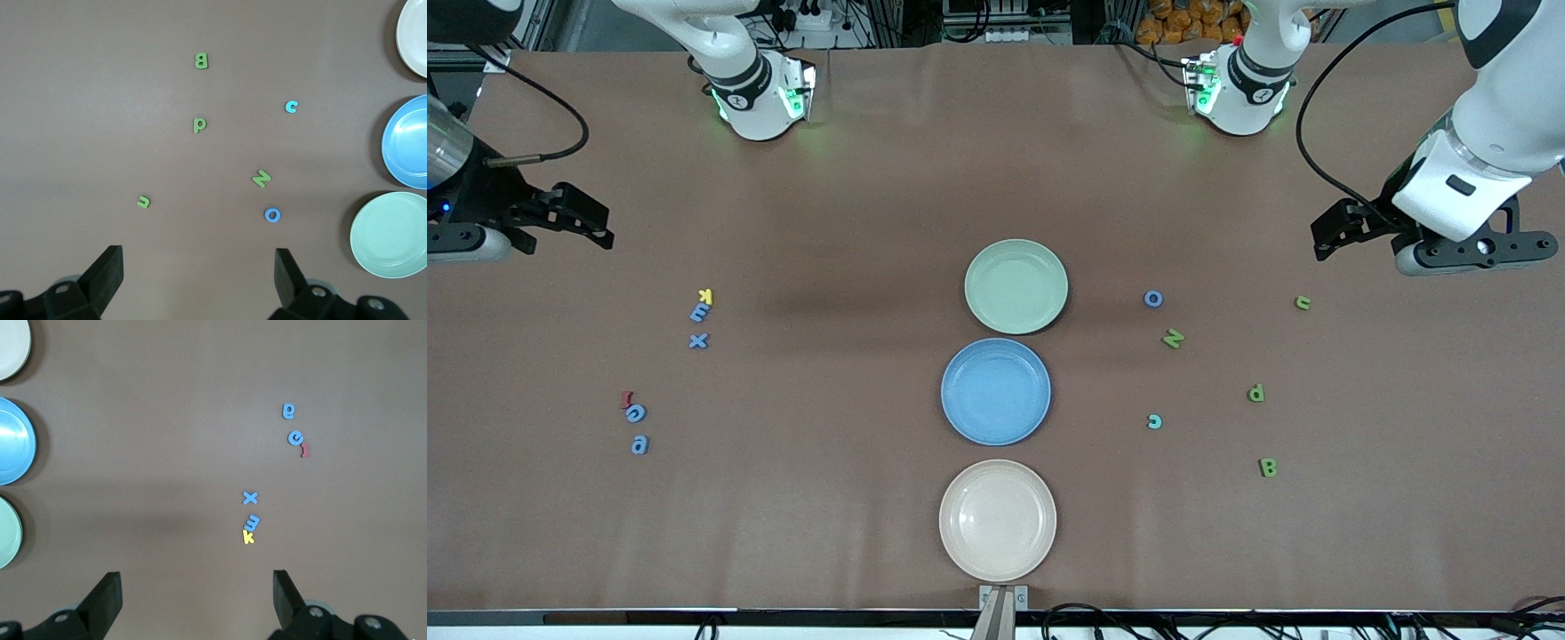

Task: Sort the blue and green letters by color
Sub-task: 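Lower the right gripper to blue c while the left gripper reaches green p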

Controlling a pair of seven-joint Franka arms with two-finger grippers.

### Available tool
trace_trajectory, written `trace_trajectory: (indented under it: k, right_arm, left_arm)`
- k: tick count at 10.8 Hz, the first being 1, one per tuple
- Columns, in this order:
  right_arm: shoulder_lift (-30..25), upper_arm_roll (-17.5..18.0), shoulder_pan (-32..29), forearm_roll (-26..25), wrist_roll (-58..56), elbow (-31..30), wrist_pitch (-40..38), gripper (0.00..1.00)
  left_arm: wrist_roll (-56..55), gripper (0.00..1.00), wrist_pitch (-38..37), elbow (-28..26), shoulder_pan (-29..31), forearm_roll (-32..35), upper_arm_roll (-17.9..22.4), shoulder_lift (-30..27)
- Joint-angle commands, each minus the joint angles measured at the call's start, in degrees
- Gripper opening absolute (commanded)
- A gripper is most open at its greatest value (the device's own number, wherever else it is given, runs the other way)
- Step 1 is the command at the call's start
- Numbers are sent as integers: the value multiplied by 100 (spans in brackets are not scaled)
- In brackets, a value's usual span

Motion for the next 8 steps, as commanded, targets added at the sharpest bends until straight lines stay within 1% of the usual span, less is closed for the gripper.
trace_trajectory:
  k: [1, 2, 5, 7, 8]
  right_arm:
    - [36, -13, -156, -73, -485, 158, -24, 100]
    - [46, -13, -157, -64, -795, 202, -6, 100]
    - [98, -13, -166, 33, -834, 220, 30, 100]
    - [369, -13, -122, 24, -842, 237, -14, 100]
    - [397, -5, -148, 33, -842, 229, -23, 100]
  left_arm:
    - [239, 100, 95, -71, -1, 262, -57, -43]
    - [240, 100, 96, -72, -1, 274, -101, -51]
    - [240, 100, 87, -72, 7, 256, -101, -43]
    - [249, 100, 87, -72, 33, 230, -110, -25]
    - [249, 100, 87, -63, 34, 239, -101, 10]
